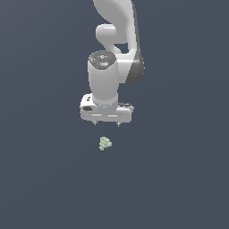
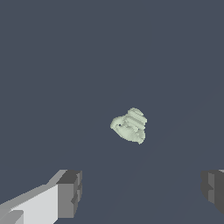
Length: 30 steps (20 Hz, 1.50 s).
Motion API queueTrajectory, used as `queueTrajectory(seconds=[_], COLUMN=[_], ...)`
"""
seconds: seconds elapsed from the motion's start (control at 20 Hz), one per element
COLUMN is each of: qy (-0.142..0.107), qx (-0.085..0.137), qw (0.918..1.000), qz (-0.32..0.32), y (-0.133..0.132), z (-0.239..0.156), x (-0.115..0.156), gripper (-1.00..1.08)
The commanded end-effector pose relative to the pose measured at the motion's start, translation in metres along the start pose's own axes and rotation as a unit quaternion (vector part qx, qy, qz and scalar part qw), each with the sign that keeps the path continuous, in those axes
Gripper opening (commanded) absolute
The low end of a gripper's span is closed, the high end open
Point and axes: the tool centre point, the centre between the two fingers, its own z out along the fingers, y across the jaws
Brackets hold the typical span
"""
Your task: Pick up the object and move it to a goal position.
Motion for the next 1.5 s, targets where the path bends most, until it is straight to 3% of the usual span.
queueTrajectory(seconds=[0.0,0.45,0.85,1.45], qy=[0.0,0.012,0.011,0.004], qx=[0.0,-0.015,-0.015,-0.016], qw=[1.0,0.9998,0.9997,0.9937], qz=[0.0,-0.004,-0.014,-0.111], y=[0.0,0.021,0.021,0.021], z=[0.0,-0.015,-0.012,0.008], x=[0.0,0.004,0.004,0.009], gripper=[1.0,1.0,1.0,1.0])
